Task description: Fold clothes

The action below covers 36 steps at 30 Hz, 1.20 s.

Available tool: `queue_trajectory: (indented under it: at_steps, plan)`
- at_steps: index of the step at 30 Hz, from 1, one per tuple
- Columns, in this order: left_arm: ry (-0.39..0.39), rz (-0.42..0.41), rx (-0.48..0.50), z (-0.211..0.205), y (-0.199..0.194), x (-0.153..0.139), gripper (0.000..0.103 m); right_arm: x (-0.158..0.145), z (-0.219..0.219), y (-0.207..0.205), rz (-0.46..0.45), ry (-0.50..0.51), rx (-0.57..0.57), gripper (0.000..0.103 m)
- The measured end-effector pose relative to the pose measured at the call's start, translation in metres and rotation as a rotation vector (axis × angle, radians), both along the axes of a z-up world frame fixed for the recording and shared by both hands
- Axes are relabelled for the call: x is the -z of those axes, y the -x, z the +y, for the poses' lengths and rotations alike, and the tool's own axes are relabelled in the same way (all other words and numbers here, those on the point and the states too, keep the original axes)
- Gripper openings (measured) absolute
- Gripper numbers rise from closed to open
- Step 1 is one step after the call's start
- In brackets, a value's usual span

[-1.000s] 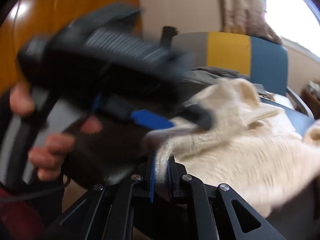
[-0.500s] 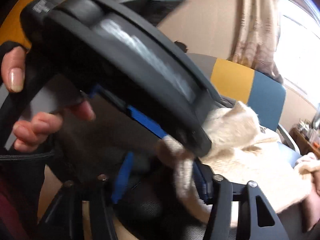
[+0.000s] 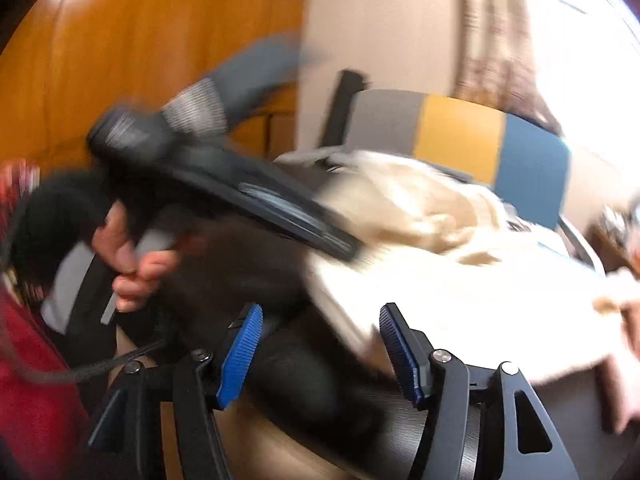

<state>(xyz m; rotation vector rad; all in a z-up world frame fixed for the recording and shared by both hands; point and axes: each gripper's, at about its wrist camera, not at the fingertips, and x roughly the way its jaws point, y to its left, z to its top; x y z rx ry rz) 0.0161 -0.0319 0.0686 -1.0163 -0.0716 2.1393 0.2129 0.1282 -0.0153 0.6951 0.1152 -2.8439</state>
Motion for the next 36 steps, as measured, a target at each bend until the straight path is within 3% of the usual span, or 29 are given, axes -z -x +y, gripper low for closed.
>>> queue_trajectory:
  at_steps: [3,6,9,10,11,12,15,18,20,22,27,32,34,36]
  plan:
    - [0.018,0.073,-0.053,-0.026,0.013,-0.016,0.012,-0.010,0.038,0.002,0.024,-0.003,0.106,0.070]
    - [0.008,0.050,-0.125,-0.054,0.034,-0.017,0.011,-0.011,0.061,0.032,-0.023,-0.114,0.193,0.067]
    - [-0.020,0.004,-0.183,-0.076,0.052,-0.006,0.011,0.008,0.093,0.073,-0.209,-0.034,0.250,0.055]
    - [-0.023,-0.009,-0.195,-0.082,0.055,-0.001,0.011,0.016,0.103,0.089,-0.293,0.018,0.239,0.044]
    - [-0.022,-0.021,-0.203,-0.087,0.057,0.005,0.011,0.024,0.104,0.104,-0.364,0.060,0.201,0.042]
    - [-0.020,-0.033,-0.210,-0.092,0.059,0.011,0.012,0.023,0.101,0.108,-0.372,0.059,0.164,0.042]
    - [-0.055,-0.098,-0.266,-0.110,0.067,0.032,0.023,0.006,0.096,0.100,-0.292,0.008,0.058,0.043]
    - [-0.109,-0.191,-0.304,-0.124,0.075,0.051,0.026,-0.011,0.091,0.092,-0.212,-0.043,-0.049,0.043]
    - [-0.106,-0.200,-0.308,-0.126,0.078,0.057,0.028,-0.027,0.091,0.090,-0.140,-0.077,-0.094,0.047]
    - [-0.079,-0.185,-0.301,-0.126,0.079,0.059,0.029,-0.051,0.095,0.126,-0.044,-0.148,-0.065,0.053]
    - [-0.026,-0.141,-0.281,-0.114,0.084,0.057,0.030,-0.061,0.063,0.227,-0.247,-0.128,-0.062,0.053]
    - [-0.010,-0.149,-0.270,-0.106,0.090,0.066,0.031,-0.059,0.025,0.318,-0.472,-0.105,-0.055,0.051]
    - [-0.013,-0.144,-0.275,-0.106,0.090,0.069,0.031,-0.041,0.003,0.333,-0.525,-0.131,-0.029,0.029]
    - [-0.003,-0.123,-0.265,-0.103,0.091,0.069,0.031,-0.032,0.009,0.342,-0.534,-0.058,-0.019,0.013]
